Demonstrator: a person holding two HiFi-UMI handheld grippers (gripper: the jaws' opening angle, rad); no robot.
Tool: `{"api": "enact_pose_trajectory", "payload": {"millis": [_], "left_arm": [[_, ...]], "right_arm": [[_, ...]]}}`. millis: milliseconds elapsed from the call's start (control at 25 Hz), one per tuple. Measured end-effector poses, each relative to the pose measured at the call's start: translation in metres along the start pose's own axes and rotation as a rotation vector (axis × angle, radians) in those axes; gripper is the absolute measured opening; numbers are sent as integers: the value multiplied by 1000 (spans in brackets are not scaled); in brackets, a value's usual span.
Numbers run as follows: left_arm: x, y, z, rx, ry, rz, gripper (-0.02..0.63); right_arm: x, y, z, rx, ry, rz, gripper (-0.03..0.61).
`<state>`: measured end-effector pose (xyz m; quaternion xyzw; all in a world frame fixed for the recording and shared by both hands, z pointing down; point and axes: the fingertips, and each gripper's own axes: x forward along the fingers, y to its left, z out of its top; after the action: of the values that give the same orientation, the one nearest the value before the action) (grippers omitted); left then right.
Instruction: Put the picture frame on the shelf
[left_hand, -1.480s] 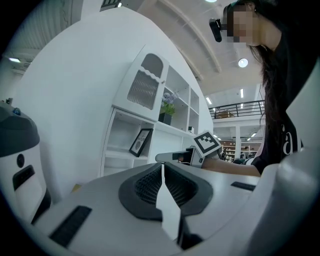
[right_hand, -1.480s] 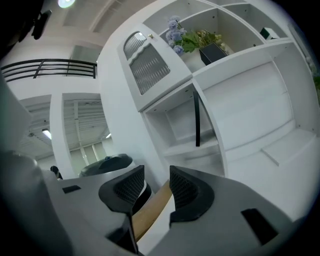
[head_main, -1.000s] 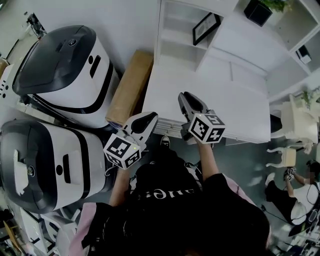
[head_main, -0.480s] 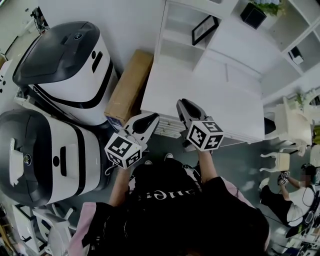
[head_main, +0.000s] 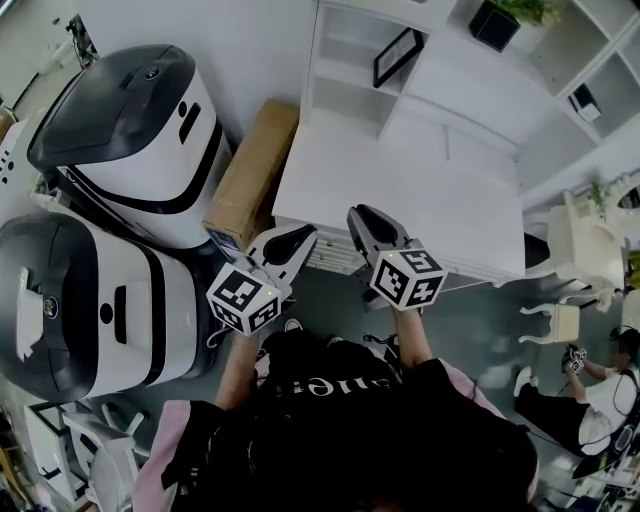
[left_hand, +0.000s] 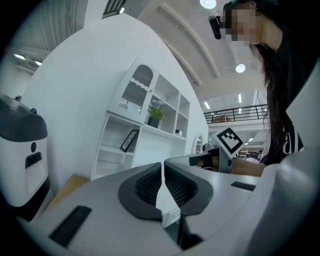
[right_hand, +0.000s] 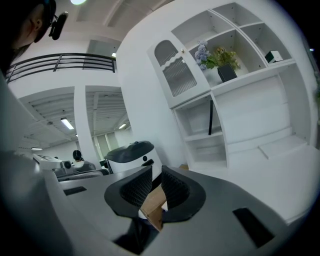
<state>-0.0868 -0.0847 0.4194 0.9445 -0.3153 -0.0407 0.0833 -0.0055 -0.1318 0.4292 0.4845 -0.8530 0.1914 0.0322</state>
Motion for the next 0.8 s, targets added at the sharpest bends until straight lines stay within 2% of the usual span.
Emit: {"api": "enact_pose_trajectory", "payload": {"millis": [320,800], "left_arm": [[13,-34,3,28,24,14,25],[16,-67,-5,41,65,36,26]], "right_arm": [[-45,-15,-2,-9,8,54,83],[-86,-30,-13,0,10,68,72]]}}
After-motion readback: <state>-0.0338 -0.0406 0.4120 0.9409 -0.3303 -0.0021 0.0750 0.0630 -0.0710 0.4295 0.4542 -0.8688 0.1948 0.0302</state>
